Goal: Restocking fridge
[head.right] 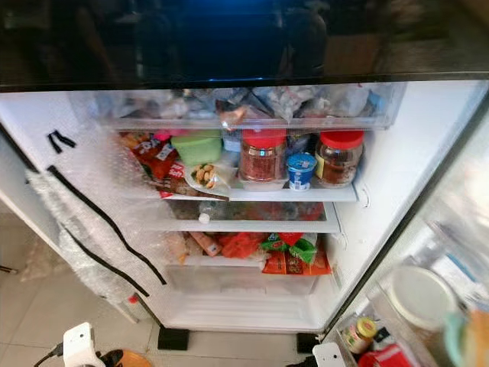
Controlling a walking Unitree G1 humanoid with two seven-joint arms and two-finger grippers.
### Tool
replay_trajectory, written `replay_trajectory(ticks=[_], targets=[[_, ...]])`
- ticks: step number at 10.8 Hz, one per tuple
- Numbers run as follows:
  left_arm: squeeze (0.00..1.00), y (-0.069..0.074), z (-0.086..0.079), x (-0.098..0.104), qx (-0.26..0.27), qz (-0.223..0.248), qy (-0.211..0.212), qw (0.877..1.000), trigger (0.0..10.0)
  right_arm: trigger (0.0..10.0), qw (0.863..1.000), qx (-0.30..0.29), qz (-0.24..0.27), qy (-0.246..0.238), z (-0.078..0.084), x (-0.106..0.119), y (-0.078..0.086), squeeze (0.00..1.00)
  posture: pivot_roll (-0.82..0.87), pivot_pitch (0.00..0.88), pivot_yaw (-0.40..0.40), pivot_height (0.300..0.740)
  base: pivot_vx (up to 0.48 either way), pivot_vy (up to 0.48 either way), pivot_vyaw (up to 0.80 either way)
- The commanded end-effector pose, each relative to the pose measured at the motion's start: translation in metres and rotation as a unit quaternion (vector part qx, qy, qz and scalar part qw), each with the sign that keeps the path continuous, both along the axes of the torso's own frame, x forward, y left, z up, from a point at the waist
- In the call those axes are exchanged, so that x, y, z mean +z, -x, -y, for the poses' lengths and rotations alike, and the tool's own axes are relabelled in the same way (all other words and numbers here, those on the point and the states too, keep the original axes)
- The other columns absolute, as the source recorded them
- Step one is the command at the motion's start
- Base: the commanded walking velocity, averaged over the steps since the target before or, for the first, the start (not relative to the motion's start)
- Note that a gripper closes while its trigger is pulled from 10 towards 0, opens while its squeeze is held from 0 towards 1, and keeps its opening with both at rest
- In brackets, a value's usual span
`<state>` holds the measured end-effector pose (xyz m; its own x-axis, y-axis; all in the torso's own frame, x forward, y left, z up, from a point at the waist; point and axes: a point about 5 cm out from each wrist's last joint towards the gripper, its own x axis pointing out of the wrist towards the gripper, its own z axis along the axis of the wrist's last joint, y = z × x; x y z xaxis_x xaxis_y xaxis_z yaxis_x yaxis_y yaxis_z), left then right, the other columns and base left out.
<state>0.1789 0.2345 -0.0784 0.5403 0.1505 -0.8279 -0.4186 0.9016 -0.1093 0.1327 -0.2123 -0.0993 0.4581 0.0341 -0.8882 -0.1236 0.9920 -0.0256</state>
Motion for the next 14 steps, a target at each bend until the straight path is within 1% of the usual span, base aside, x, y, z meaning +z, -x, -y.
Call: replay_trajectory(ticks=[1, 2, 4, 5, 7, 8, 9, 10, 11, 12, 13, 14], targets=[[0.00, 0.015, 0.009, -0.009, -0.004, -0.030, 0.024, 0.999, 10.0, 10.0, 1.000, -0.004, 0.001, 0.000, -0.001, 0.000, 0.000, 0.00, -0.09, 0.000, 0.030, 0.740, 0.000, 0.000, 0.00], [0.00, 0.014, 0.009, -0.009, -0.002, -0.026, 0.027, 0.999, 10.0, 10.0, 1.000, -0.005, -0.001, -0.002, -0.001, 0.000, 0.000, 0.00, -0.09, 0.000, 0.031, 0.740, 0.000, 0.000, 0.00], [0.00, 0.012, 0.008, -0.007, -0.004, -0.012, 0.022, 1.000, 10.0, 10.0, 1.000, -0.004, -0.021, -0.018, -0.003, -0.002, 0.004, 0.00, -0.10, 0.000, 0.030, 0.740, 0.000, 0.000, 0.00], [0.00, 0.008, 0.008, -0.004, 0.005, 0.022, 0.027, 0.999, 10.0, 10.0, 1.000, 0.000, -0.024, -0.020, -0.003, -0.002, 0.004, 0.00, -0.08, 0.000, 0.024, 0.740, 0.000, 0.000, 0.00], [0.00, 0.003, 0.010, -0.001, -0.009, 0.053, 0.039, 0.998, 10.0, 10.0, 0.999, 0.002, -0.024, -0.021, -0.003, -0.002, 0.004, 0.00, -0.08, 0.000, 0.021, 0.740, 0.000, 0.000, 0.00], [0.00, -0.029, 0.021, 0.015, -0.037, 0.123, 0.055, 0.990, 10.0, 10.0, 0.999, 0.003, -0.024, -0.021, -0.003, -0.002, 0.003, 0.00, -0.08, 0.000, 0.022, 0.740, 0.000, 0.000, 0.00], [0.00, -0.071, 0.038, 0.042, -0.076, 0.207, 0.068, 0.973, 10.0, 10.0, 0.999, 0.004, -0.024, -0.021, -0.002, -0.002, 0.003, 0.00, -0.08, 0.000, 0.020, 0.740, 0.000, 0.000, 0.00], [0.00, -0.087, 0.046, 0.057, -0.102, 0.255, 0.080, 0.958, 10.0, 10.0, 0.999, 0.006, -0.024, -0.021, -0.002, -0.001, 0.002, 0.00, -0.07, 0.000, 0.017, 0.740, 0.000, 0.000, 0.00], [0.00, -0.096, 0.045, 0.068, -0.104, 0.301, 0.082, 0.944, 10.0, 10.0, 0.999, 0.009, -0.025, -0.020, -0.002, -0.001, 0.000, 0.00, -0.07, 0.000, 0.016, 0.740, 0.000, 0.000, 0.00], [0.00, -0.102, 0.046, 0.078, -0.111, 0.335, 0.090, 0.931, 10.0, 10.0, 1.000, 0.008, -0.023, -0.019, -0.001, 0.000, -0.001, 0.00, -0.08, 0.000, 0.015, 0.740, 0.000, 0.000, 0.00], [0.00, -0.107, 0.056, 0.089, -0.126, 0.368, 0.125, 0.913, 10.0, 10.0, 1.000, 0.007, -0.022, -0.017, 0.000, 0.000, -0.001, 0.00, -0.08, 0.000, 0.015, 0.740, 0.000, 0.000, 0.00], [0.00, -0.105, 0.068, 0.098, -0.144, 0.392, 0.170, 0.893, 10.0, 10.0, 1.000, 0.006, -0.022, -0.017, 0.000, 0.000, -0.001, 0.00, -0.08, 0.000, 0.015, 0.740, 0.000, 0.000, 0.00]])
